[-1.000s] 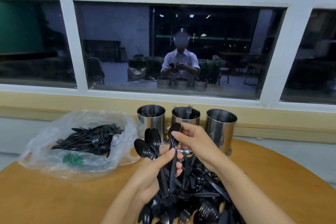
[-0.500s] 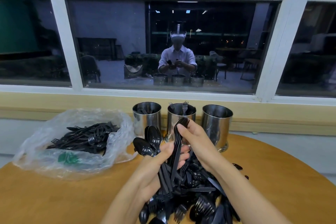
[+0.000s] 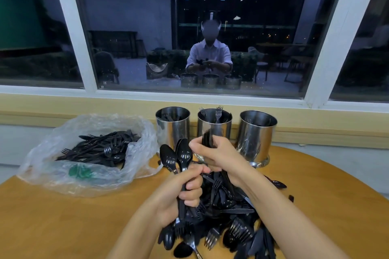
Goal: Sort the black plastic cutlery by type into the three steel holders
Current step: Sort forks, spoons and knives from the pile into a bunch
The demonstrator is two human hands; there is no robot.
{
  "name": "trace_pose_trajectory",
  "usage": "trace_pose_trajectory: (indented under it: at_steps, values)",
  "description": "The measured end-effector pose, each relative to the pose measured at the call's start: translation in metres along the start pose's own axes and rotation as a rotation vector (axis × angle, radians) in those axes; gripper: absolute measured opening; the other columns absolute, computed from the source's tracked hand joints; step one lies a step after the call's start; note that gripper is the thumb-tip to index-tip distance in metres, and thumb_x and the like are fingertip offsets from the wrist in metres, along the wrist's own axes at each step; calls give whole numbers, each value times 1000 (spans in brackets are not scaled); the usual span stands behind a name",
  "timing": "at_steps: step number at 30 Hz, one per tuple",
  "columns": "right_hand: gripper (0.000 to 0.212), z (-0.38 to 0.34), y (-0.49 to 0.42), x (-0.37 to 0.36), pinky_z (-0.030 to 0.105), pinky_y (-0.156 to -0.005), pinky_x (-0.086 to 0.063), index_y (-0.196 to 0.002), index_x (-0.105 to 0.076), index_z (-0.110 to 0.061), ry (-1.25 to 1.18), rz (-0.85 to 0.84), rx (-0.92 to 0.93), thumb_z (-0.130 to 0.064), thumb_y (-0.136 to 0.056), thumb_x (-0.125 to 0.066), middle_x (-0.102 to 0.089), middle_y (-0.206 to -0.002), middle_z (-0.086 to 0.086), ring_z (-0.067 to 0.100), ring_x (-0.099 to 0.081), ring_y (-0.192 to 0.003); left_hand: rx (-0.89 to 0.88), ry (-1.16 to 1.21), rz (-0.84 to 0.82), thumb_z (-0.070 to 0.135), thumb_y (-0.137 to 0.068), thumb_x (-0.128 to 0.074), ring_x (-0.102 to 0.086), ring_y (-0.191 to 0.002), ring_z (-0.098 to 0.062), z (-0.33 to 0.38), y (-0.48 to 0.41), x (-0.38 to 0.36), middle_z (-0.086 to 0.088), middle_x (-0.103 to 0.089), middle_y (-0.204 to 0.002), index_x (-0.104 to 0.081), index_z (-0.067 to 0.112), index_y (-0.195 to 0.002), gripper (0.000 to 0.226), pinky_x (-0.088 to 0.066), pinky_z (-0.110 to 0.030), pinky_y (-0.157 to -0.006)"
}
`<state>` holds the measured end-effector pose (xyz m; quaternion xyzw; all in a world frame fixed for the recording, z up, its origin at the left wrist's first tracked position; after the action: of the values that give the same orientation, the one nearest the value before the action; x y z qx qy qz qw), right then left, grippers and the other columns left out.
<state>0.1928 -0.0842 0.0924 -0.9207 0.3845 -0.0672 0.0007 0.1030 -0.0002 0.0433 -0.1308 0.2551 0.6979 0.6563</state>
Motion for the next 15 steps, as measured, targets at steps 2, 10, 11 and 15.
trace_pose_trajectory:
  at_steps: [2, 10, 11, 15]
  values:
    - [23, 1, -2, -1, 20, -42, -22, -102, -66, -6, 48, -22, -4, -24, -87, -71, -46, -47, -8, 7, -30, -39, 17, 9, -25, 22, -88, -58, -23, -38, -4, -2, 0, -1, 3, -30, -54, -62, 5, -97, 20, -24, -17, -37]
    - [19, 10, -7, 4, 16, -40, -27, -102, -71, -11, 94, -9, -20, -20, -86, -73, -61, -61, -5, 3, -39, -43, -23, -46, 4, 24, -90, -56, -25, -42, -5, -3, -8, 9, 1, -35, -58, -62, 0, -108, 31, -26, -18, -41]
    - [18, 10, -7, 4, 14, -40, -28, -101, -70, -8, 93, -7, -13, -17, -86, -72, -60, -59, -6, 2, -40, -42, -20, -52, 1, 23, -91, -56, -26, -42, -5, -4, -9, 9, 0, -36, -59, -63, -1, -110, 32, -27, -19, -42]
    - [14, 8, -11, 10, 8, -42, -35, -96, -66, 6, 33, 139, 92, -7, -92, -62, -68, -80, 6, -2, -49, -43, -58, -17, 48, 25, -92, -55, -27, -43, -6, -6, -17, 8, 0, -37, -61, -62, -2, -116, 37, -29, -19, -43]
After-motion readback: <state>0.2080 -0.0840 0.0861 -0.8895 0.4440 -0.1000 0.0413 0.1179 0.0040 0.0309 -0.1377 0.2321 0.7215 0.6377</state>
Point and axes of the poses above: each hand's wrist, its own y-axis away from the middle knuckle, its own x-axis out of the back of the hand, z = x × y, the point moved 4 cm from there along -y, towards the middle knuckle
